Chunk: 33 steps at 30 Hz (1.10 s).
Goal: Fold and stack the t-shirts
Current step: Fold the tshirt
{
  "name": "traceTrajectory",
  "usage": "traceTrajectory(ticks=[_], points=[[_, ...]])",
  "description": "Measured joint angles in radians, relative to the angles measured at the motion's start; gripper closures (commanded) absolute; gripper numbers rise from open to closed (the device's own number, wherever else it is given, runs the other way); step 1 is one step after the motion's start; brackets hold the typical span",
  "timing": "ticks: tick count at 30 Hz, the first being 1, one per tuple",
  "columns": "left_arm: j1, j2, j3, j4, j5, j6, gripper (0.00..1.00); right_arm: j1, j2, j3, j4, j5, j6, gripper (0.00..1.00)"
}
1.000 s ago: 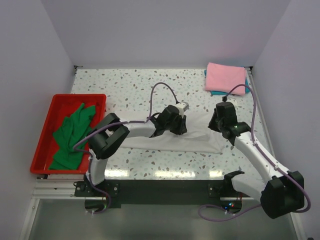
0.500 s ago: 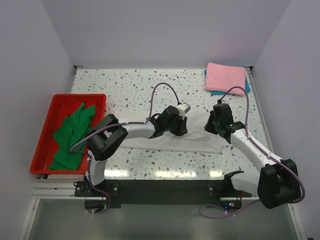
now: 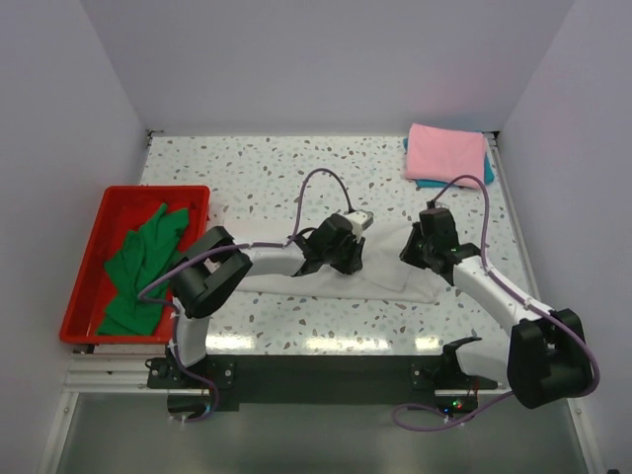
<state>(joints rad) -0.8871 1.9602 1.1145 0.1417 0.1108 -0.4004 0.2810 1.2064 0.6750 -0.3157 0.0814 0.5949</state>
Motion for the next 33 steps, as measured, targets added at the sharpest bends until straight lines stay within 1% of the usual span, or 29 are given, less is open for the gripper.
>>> traceTrajectory(ticks=[4, 8, 10, 13, 17, 21, 23, 25, 29, 31, 33], points=[[0.0, -0.017, 0.0, -0.01, -0.01, 0.0, 0.75, 0.0, 0.016, -0.036, 0.032, -0.022, 0.023, 0.83], [0.0, -0.055, 0.004, -0.029, -0.024, 0.001, 0.7, 0.0, 0.077, -0.071, 0.055, -0.029, 0.049, 0.85], [0.0, -0.074, 0.016, -0.051, -0.069, 0.0, 0.68, -0.001, 0.114, -0.078, 0.058, -0.028, 0.058, 0.86], [0.006, -0.105, 0.037, -0.117, -0.174, -0.011, 0.67, -0.014, 0.146, -0.077, 0.076, -0.032, 0.068, 0.86], [0.065, -0.155, 0.019, -0.216, -0.312, -0.075, 0.69, -0.091, 0.175, -0.064, 0.103, -0.06, 0.068, 0.87], [0.153, -0.225, -0.094, -0.29, -0.433, -0.143, 0.71, -0.187, 0.24, -0.014, 0.114, -0.095, 0.065, 0.89], [0.178, -0.248, -0.153, -0.323, -0.484, -0.178, 0.73, -0.211, 0.294, 0.037, 0.114, -0.101, 0.06, 0.9], [0.179, -0.258, -0.199, -0.359, -0.512, -0.21, 0.76, -0.217, 0.352, 0.094, 0.115, -0.101, 0.053, 0.9], [0.161, -0.29, -0.256, -0.348, -0.554, -0.264, 0.81, -0.216, 0.405, 0.152, 0.113, -0.108, 0.042, 0.89], [0.153, -0.307, -0.285, -0.33, -0.569, -0.291, 0.84, -0.216, 0.407, 0.155, 0.109, -0.108, 0.037, 0.86], [0.14, -0.327, -0.315, -0.311, -0.584, -0.319, 0.85, -0.216, 0.402, 0.155, 0.104, -0.11, 0.032, 0.82]])
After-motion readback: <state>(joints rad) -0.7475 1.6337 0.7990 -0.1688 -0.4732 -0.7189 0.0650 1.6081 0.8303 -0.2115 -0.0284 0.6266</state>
